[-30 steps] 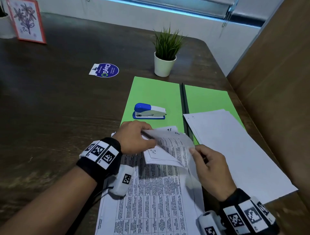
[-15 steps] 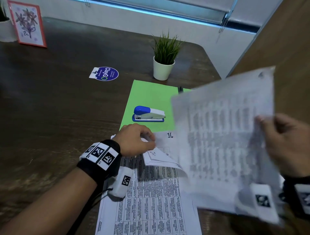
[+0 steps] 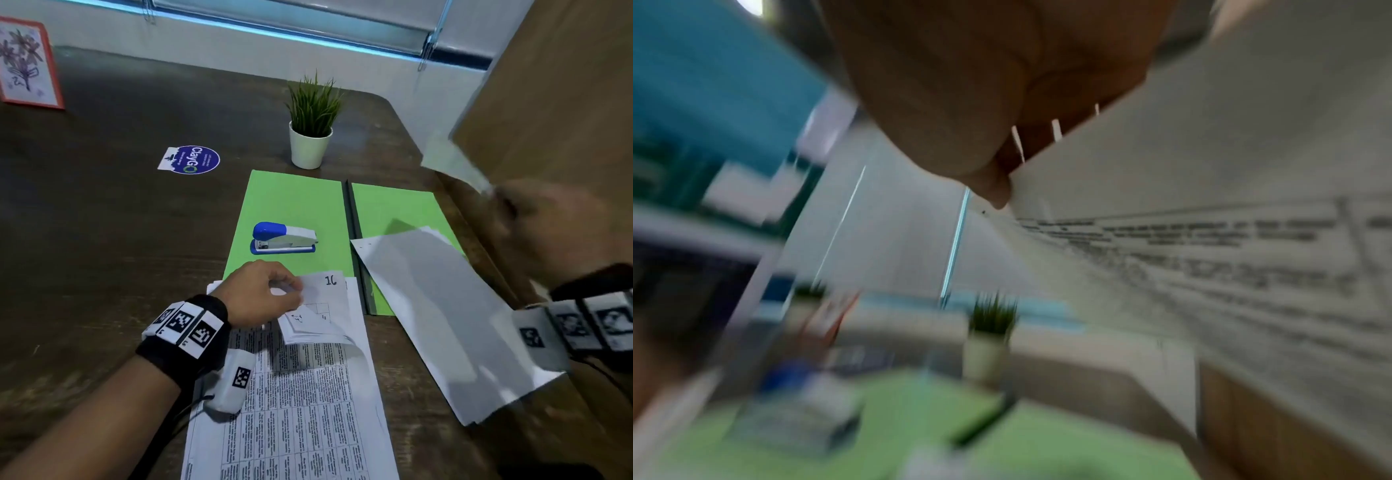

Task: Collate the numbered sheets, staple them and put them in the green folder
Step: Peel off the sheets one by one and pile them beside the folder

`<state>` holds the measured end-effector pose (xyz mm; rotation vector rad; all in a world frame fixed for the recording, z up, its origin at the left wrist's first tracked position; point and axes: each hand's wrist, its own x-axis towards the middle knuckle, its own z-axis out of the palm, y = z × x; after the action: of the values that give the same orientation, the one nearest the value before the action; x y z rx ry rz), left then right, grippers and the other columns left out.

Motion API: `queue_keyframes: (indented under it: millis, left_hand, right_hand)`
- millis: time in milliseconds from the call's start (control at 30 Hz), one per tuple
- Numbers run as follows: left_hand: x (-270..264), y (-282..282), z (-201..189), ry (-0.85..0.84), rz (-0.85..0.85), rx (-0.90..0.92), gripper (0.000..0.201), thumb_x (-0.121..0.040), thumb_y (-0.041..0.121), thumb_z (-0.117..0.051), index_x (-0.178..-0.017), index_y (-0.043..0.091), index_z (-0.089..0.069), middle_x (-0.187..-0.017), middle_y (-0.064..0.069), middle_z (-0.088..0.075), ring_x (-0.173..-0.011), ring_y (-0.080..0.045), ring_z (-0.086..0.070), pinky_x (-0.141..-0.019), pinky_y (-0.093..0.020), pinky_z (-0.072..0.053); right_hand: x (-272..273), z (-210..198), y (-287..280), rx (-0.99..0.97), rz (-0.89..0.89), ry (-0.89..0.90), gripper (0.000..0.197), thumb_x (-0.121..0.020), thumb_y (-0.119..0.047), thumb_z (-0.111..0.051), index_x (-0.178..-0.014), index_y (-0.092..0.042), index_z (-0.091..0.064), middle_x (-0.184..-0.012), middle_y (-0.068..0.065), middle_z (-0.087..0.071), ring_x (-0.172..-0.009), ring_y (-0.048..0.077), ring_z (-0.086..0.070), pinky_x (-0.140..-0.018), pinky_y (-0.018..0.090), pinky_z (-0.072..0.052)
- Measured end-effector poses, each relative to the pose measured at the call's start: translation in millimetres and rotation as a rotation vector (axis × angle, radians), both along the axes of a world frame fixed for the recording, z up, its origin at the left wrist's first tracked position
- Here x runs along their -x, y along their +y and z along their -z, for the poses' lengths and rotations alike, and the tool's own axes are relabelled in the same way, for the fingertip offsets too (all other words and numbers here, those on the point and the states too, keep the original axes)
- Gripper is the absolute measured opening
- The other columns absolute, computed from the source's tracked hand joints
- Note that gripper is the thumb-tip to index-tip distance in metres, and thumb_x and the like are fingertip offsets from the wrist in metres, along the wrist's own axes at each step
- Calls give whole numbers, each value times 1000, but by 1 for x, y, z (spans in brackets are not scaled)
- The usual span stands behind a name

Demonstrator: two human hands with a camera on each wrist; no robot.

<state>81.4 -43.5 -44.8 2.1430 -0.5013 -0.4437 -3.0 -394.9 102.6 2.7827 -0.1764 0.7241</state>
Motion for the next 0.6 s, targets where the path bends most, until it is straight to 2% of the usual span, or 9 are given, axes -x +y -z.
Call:
queue_keyframes:
  millis: [67, 100, 167, 200, 267, 333, 433, 533, 600]
  left_hand:
    - [0, 0, 1, -8, 6, 2, 43, -61, 59, -64, -92, 30, -74, -97, 16, -75, -95, 3, -69, -96, -37, -55]
    - [1, 0, 0, -15, 14, 3, 40, -64, 57, -66, -92, 30, -74, -97, 17, -75, -96, 4, -69, -95, -36, -55]
    - [3, -1, -2, -37, 28, 6, 31, -79, 56, -70, -93, 28, -74, -97, 17, -74, -93, 3, -68, -90, -34, -56]
    - [4, -2, -4, -49, 32, 6, 36, -85, 60, -65, -91, 26, -74, -93, 15, -73, -88, -1, -68, -84, -34, -56]
    - [5, -2, -6, -81, 42, 4, 64, -87, 75, -45, -79, 16, -67, -80, 2, -66, -74, -17, -63, -74, -39, -51]
    - [5, -2, -7, -99, 45, -8, 78, -88, 78, -33, -77, 6, -60, -80, -10, -61, -74, -27, -60, -76, -45, -51]
    - [4, -1, -7, -92, 40, -18, 85, -85, 80, -29, -84, 3, -64, -88, -14, -66, -84, -31, -63, -85, -51, -52]
    - [4, -2, -6, -92, 36, -17, 90, -82, 81, -26, -88, 0, -65, -91, -14, -66, -85, -31, -63, -85, -51, -52]
    - [5, -2, -8, -94, 35, -15, 90, -83, 80, -28, -88, -1, -66, -92, -12, -66, -86, -31, -64, -86, -51, -52]
  right_hand:
    - [-5, 36, 37, 6, -83, 173, 26, -89, -15, -40, -64, -12, -46, -59, 14, -56, -49, 34, -54, -46, 29, -36]
    - [-7, 57, 47, 48, -62, 301, 22, -86, -15, -36, -66, -13, -44, -63, 12, -59, -52, 33, -56, -47, 29, -37]
    - [-14, 90, 51, 115, -26, 494, 22, -92, -20, -33, -78, -17, -50, -81, 7, -67, -70, 30, -64, -56, 29, -36]
    - [-16, 101, 54, 133, -17, 564, 23, -96, -24, -35, -87, -17, -55, -90, 6, -68, -80, 29, -66, -59, 29, -35]
    - [-18, 119, 64, 140, -33, 618, 28, -100, -30, -38, -100, -14, -61, -97, 6, -69, -88, 29, -67, -64, 30, -37]
    - [-26, 129, 69, 118, -7, 613, 32, -101, -33, -38, -103, -13, -63, -100, 7, -69, -91, 30, -67, -66, 31, -37]
    - [-39, 133, 67, 4, 71, 629, 30, -99, -31, -41, -103, -13, -64, -103, 10, -68, -93, 31, -65, -70, 31, -42]
    - [-47, 138, 67, -134, 128, 627, 27, -96, -30, -44, -98, -12, -63, -103, 12, -67, -94, 33, -64, -74, 32, -47]
    - [-49, 142, 64, -244, 143, 614, 36, -100, -39, -40, -92, -12, -62, -103, 13, -67, -95, 34, -63, -75, 34, -47]
